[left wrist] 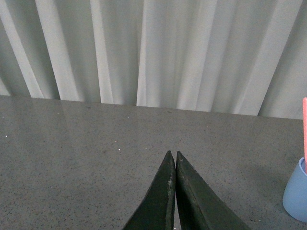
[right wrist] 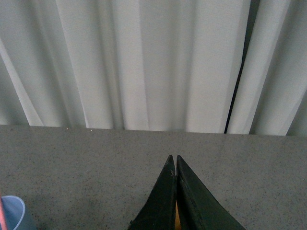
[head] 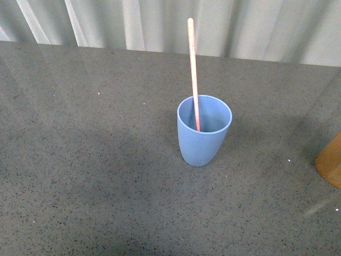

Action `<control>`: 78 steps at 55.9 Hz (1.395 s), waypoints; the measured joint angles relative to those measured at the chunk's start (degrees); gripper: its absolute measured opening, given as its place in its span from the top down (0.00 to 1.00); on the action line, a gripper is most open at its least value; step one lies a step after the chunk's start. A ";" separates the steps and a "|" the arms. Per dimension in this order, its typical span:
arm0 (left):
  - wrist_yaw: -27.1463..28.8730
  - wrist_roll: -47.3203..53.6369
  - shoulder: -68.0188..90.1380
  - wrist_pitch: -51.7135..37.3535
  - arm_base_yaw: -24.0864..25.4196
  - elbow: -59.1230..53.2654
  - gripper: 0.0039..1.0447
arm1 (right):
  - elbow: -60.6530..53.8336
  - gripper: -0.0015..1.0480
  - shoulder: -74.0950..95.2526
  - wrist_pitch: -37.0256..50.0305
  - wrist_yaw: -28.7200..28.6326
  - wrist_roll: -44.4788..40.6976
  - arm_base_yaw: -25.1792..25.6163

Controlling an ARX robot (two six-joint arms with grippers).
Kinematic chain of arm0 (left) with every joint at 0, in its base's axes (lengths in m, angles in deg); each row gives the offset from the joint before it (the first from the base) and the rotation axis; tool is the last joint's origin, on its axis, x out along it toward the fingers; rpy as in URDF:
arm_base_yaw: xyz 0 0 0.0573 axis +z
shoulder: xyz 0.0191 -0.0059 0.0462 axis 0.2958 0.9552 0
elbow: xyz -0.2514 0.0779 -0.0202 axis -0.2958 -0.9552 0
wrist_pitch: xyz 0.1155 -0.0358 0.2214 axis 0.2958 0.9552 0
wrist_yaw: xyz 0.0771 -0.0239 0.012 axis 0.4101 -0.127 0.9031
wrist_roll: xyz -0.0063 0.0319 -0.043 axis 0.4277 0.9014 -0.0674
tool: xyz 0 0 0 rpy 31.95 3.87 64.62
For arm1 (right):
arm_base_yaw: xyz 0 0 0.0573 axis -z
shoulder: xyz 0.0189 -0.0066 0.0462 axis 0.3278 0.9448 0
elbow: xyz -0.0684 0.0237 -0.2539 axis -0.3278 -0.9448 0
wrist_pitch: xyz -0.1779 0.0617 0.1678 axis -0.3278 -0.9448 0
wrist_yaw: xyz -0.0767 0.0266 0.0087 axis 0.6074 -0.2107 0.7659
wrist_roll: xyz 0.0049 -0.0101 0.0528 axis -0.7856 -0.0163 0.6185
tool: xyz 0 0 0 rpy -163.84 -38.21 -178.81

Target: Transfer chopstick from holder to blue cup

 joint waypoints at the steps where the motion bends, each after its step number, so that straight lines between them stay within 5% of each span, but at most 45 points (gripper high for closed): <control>1: 0.00 0.00 0.00 0.00 0.00 0.00 0.97 | -0.17 0.99 -0.33 -0.17 0.00 0.00 0.00; 78: 0.02 0.00 0.00 0.00 0.00 0.00 0.97 | -5.97 0.99 -35.71 -27.98 0.00 0.00 0.00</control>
